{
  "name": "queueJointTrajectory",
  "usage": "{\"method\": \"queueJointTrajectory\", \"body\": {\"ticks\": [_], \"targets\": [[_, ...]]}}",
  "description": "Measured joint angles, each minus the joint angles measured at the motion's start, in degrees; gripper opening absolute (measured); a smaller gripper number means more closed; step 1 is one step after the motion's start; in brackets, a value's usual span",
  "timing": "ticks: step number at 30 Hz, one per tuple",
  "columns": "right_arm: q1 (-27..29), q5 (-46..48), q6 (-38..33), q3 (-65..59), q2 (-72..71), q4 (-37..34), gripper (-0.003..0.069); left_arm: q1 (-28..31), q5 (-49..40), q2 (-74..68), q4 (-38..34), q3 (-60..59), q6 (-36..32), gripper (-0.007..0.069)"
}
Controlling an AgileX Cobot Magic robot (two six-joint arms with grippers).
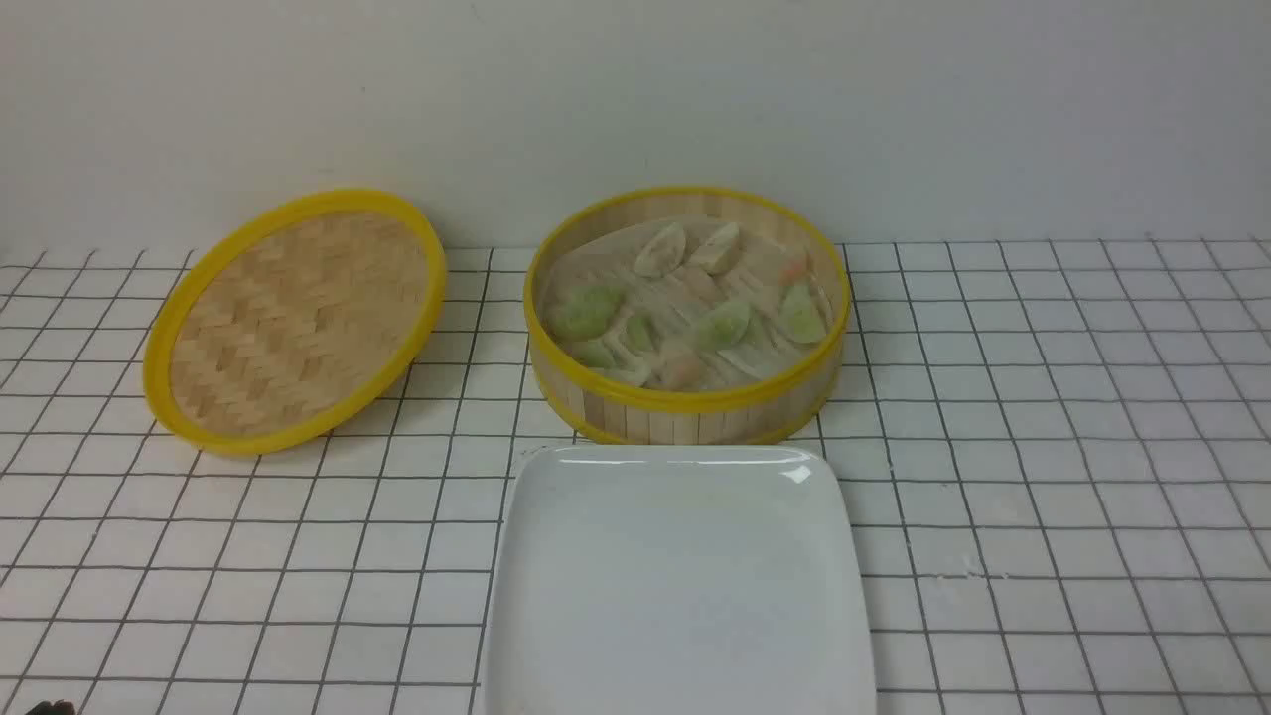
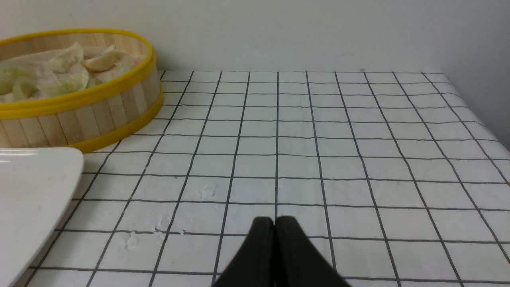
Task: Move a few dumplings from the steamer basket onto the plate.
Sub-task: Use the left arm to grab a dumpling from the steamer
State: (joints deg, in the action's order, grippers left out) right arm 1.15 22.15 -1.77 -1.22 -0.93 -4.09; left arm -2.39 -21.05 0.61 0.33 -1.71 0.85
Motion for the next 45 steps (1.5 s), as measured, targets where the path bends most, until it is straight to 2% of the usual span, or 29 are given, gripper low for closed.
{"method": "queueJointTrajectory", "body": {"ticks": [20,26,29,31,33,35,36,39,41,43,45], "targets": [[0.00,0.00,0.00,0.00,0.00,0.00,-0.0016,0.00,1.00,0.00,0.14,0.00,0.32,-0.0006],[0.00,-0.07,0.06,0.00,0.00,-0.34,-0.0016,0.00,13.36,0.00,-15.10,0.00,11.03,-0.0006],[0.00,-2.61,2.54,-0.42,0.00,-7.77,-0.0016,0.00,20.19,0.00,-23.49,0.00,14.73,-0.0006],[0.00,-6.29,6.31,-0.48,0.00,-16.84,-0.0016,0.00,25.33,0.00,-28.17,0.00,15.85,-0.0006],[0.00,-12.75,11.14,-0.48,0.00,-30.65,-0.0016,0.00,34.40,0.00,-33.14,0.00,17.43,-0.0006],[0.00,-15.28,12.49,-0.48,0.00,-36.01,-0.0016,0.00,37.23,0.00,-34.47,0.32,17.80,-0.0006],[0.00,-18.89,13.47,-0.48,0.00,-43.36,-0.0016,0.00,38.65,0.00,-35.51,2.85,18.10,-0.0006],[0.00,-23.61,12.59,-0.48,0.00,-51.30,-0.0016,0.00,34.90,-1.91,-34.18,11.06,16.65,-0.0006],[0.00,-27.35,11.83,-0.48,0.00,-55.74,-0.0016,0.00,26.65,-6.99,-30.86,19.79,14.74,-0.0006],[0.00,-28.32,10.47,-0.10,0.00,-56.63,-0.0016,0.00,17.79,-12.96,-27.79,27.72,13.46,-0.0006],[-0.42,-24.73,4.63,3.89,0.05,-53.45,-0.0016,0.00,4.04,-23.22,-24.57,39.14,10.45,-0.0006]]}}
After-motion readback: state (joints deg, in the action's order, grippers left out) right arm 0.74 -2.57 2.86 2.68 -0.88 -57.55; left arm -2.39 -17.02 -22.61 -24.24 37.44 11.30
